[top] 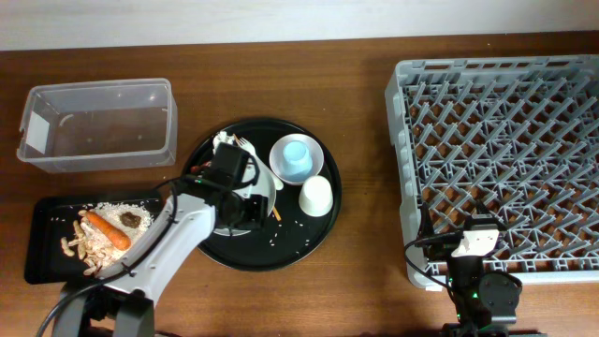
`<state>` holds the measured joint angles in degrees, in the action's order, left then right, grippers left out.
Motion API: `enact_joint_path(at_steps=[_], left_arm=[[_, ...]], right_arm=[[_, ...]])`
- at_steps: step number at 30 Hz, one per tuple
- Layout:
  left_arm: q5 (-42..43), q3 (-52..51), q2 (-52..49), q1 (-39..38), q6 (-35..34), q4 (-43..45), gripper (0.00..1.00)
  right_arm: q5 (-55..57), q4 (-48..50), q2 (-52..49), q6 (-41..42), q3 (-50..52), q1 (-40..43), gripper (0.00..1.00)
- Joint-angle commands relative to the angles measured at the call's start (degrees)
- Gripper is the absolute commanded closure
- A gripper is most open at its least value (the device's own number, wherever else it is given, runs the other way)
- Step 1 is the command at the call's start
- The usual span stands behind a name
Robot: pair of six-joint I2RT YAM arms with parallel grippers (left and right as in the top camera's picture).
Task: Sort waste into correct bins and load items into the dishwasher rack
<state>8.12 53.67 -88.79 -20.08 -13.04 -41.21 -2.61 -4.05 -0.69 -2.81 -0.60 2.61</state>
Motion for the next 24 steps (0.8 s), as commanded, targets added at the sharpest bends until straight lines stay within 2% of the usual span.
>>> enact_joint_path(at_steps=[1, 4, 5, 8, 12, 18, 24], left_arm=[[-1.6, -0.3, -1.5, -3.5, 0.3, -0.2, 0.37], [-9.2, -0.3, -2.7, -4.8, -3.5, -0.2, 0.37], [-12.3, -0.3, -3.1, -4.8, -4.9, 0.0, 0.40], [-15.6, -0.3, -3.7, -4.8, -8.2, 1.4, 0.57], [-18.1, -0.3, -3.7, -4.8, -14.2, 1.9, 0.75], [-15.7, -0.3, -3.8, -4.8, -14.4, 3.7, 0.98], [-11.3, -0.4, -7.1, -5.1, -14.4, 3.1, 0.99]], right_arm=[[0.3, -0.3, 0.4, 0.0, 0.3, 0.4, 0.01], [0.3, -0.3, 0.4, 0.0, 0.3, 0.4, 0.01], [0.3, -0.3, 0.4, 0.0, 0.3, 0.4, 0.01], [0.3, -0.3, 0.4, 0.0, 0.3, 0.4, 0.01], [0.3, -0.3, 0.4, 0.0, 0.3, 0.4, 0.01], [0.3, -0.3, 0.4, 0.0, 0.3, 0.4, 0.01], [0.3, -0.3, 0.4, 0.0, 0.3, 0.4, 0.01]])
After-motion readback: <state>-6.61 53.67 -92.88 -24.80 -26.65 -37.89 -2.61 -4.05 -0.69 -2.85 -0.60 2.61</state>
